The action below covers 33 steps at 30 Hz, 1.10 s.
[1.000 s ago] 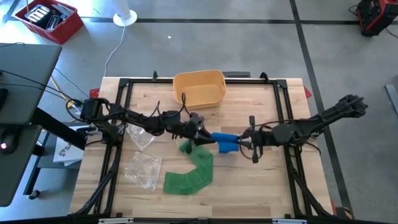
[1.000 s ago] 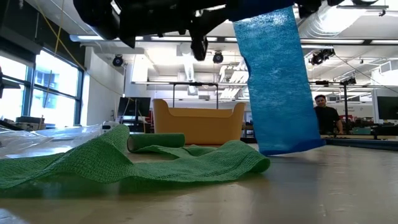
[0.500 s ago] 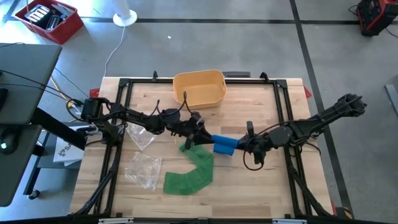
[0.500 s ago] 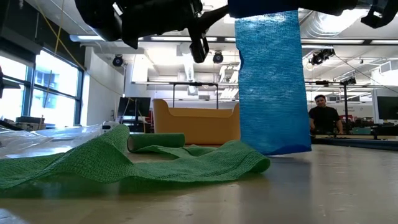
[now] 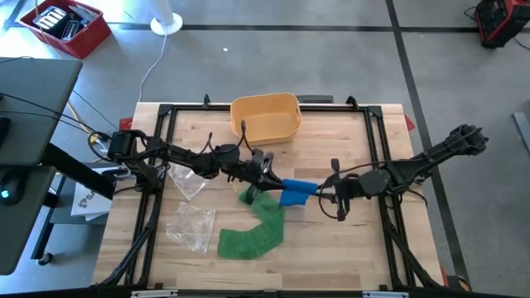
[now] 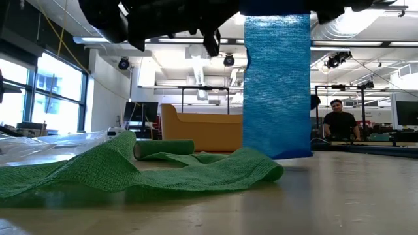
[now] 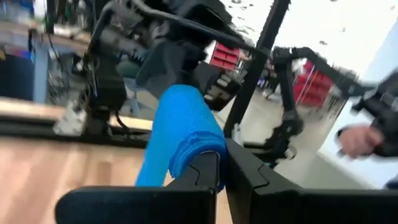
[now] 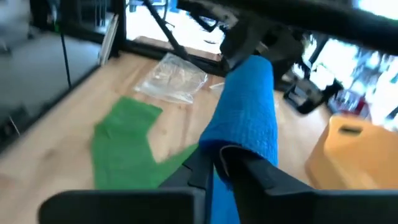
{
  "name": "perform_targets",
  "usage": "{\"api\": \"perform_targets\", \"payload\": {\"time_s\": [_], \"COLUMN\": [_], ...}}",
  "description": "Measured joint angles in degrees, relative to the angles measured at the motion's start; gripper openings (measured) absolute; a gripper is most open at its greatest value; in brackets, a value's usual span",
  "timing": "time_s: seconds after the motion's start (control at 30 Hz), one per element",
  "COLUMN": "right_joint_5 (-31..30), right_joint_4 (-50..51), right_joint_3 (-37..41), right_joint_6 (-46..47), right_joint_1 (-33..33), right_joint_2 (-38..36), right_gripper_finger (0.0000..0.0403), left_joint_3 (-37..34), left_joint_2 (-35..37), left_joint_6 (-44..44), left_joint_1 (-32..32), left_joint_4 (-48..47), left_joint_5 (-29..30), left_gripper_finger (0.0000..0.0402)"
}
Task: Roll bandage
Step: Roll the blue bandage
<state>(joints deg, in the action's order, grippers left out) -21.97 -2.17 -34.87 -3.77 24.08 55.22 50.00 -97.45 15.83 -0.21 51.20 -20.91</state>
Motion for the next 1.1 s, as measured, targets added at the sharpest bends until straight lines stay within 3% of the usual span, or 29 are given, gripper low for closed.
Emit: {"api": "perform_targets", "payload": {"time_s": [0.33, 0.47, 0.6, 0.7, 0.87, 1.1], "right_joint_5": [2.28, 2.03, 1.28, 0.66, -0.2, -1.57], "right_joint_4": [-0.37, -1.3, -2.41, -1.65, -1.7, -1.58], "right_joint_3": [0.0, 0.0, 0.0, 0.02, 0.02, 0.02], "right_joint_6": [19.16, 25.43, 27.95, 25.63, 16.24, -1.78], "right_joint_1": [-0.02, -0.02, -0.27, -0.54, -0.57, -0.57], "right_joint_2": [-0.22, -0.22, -0.22, -0.22, -0.21, -0.15], "right_gripper_finger": [0.0181, 0.0189, 0.0171, 0.013, 0.0024, 0.002], "left_joint_3": [-0.01, 0.0, 0.0, -0.02, 0.0, -0.02], "left_joint_2": [0.0, 0.02, 0.07, 0.07, 0.13, 0.13], "left_joint_6": [-24.69, -34.63, -39.36, -36.95, -25.9, -2.98], "left_joint_1": [-2.02, -3.8, -4.94, -5.53, -5.77, -4.47], "left_joint_4": [-2.75, -3.69, -3.63, -3.67, -3.37, -3.48], "left_joint_5": [0.96, 4.14, 5.06, 6.92, 9.98, 9.44], "left_gripper_finger": [0.0008, 0.0009, 0.0009, 0.001, 0.0024, 0.0072]}}
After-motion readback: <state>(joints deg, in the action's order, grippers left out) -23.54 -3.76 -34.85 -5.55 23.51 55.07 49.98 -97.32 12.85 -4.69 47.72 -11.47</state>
